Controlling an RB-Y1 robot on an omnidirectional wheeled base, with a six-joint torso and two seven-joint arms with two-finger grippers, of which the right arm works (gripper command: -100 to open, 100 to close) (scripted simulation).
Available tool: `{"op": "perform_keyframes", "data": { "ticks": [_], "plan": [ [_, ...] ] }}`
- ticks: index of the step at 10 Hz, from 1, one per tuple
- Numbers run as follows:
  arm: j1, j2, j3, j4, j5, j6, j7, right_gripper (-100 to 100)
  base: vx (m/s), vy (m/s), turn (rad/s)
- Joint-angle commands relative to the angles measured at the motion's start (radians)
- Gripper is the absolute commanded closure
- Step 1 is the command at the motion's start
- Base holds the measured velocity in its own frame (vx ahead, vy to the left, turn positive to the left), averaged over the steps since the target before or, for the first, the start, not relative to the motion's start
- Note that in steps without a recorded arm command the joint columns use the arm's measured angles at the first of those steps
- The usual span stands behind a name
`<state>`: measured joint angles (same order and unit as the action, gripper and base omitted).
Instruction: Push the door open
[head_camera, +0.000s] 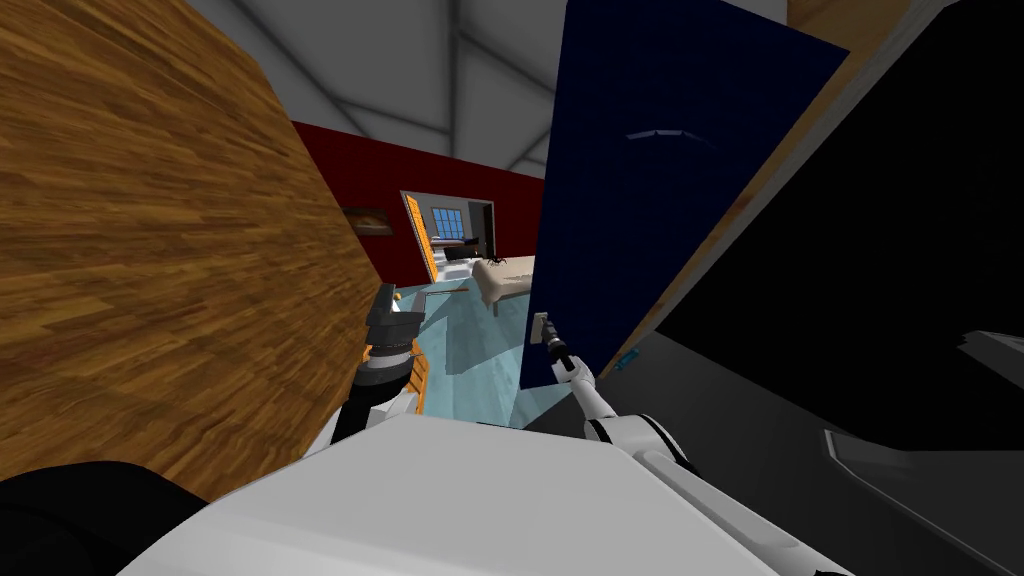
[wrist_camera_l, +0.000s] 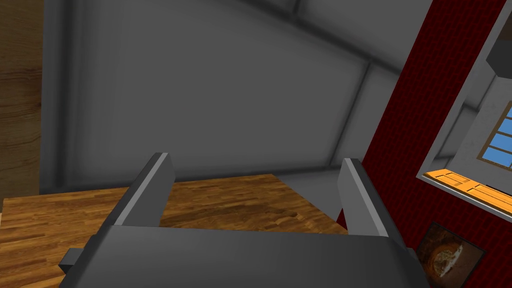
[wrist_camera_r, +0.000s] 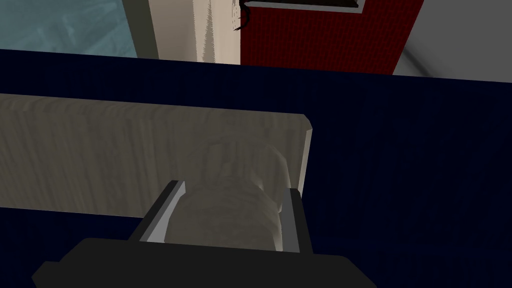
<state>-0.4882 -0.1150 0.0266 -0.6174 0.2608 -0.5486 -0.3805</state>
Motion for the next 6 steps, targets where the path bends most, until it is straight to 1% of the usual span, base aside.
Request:
{"op": "perform_keyframes", "data": {
  "ticks": [1, 3, 4, 6],
  "plan": [
    [0.006, -0.008, -0.036, -0.019, -0.016, 0.021, 0.026, 100, 0.067, 0.093, -0.032],
    [0.007, -0.006, -0.057, -0.019, -0.026, 0.027, 0.044, 100, 0.132, 0.148, -0.062],
    [0.008, -0.004, -0.076, -0.018, -0.035, 0.033, 0.062, 100, 0.142, 0.123, -0.024],
    [0.008, -0.003, -0.095, -0.018, -0.044, 0.039, 0.079, 100, 0.156, 0.119, -0.038]
  ]
}}
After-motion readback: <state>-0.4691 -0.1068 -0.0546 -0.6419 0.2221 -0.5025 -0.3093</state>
